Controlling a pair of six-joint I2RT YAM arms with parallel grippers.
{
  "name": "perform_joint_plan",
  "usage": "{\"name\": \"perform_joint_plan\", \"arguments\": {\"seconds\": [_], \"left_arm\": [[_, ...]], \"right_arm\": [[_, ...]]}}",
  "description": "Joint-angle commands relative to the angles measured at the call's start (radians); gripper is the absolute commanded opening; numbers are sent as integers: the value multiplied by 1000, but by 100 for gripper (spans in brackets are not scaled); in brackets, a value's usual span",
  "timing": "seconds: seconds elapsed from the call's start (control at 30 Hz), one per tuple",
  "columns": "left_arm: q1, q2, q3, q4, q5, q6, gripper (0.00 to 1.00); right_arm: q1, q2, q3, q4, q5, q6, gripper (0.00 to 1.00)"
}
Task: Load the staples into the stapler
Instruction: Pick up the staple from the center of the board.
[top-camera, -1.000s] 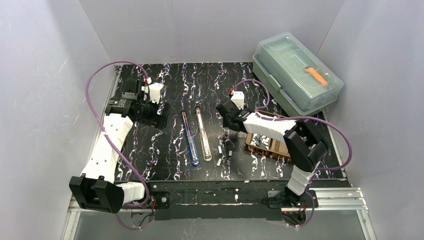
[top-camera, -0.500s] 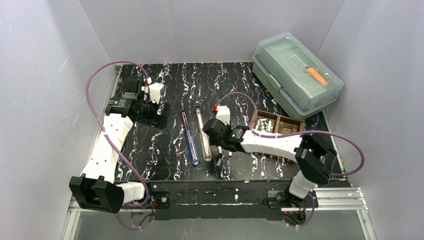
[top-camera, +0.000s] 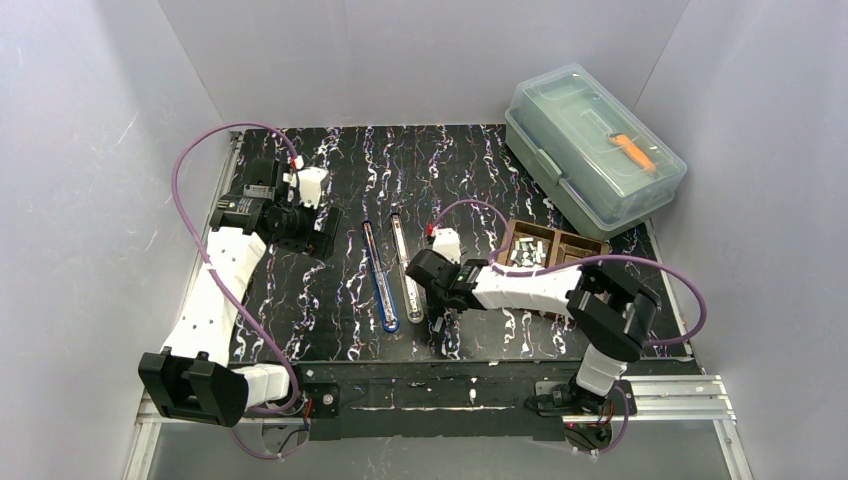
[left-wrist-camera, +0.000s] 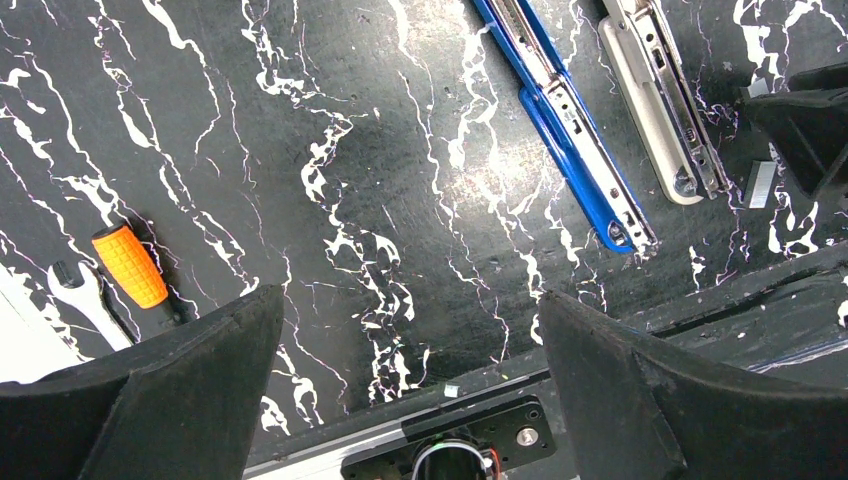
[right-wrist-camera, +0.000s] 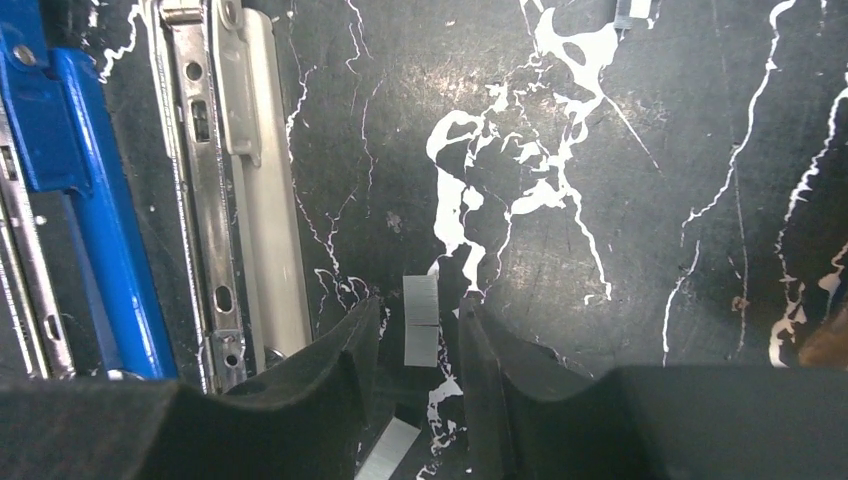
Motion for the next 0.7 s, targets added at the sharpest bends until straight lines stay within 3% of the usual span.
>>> {"name": "perform_joint_plan", "arguments": {"seconds": [0.0,0.67], "left_arm": [[3,-24,29,-24,6,6,98],[3,-28,26,-24,2,6,98]], "right_arm": [[0,26,23,14,-22,4,43],[-9,85,74,8,11,-39,29]]}}
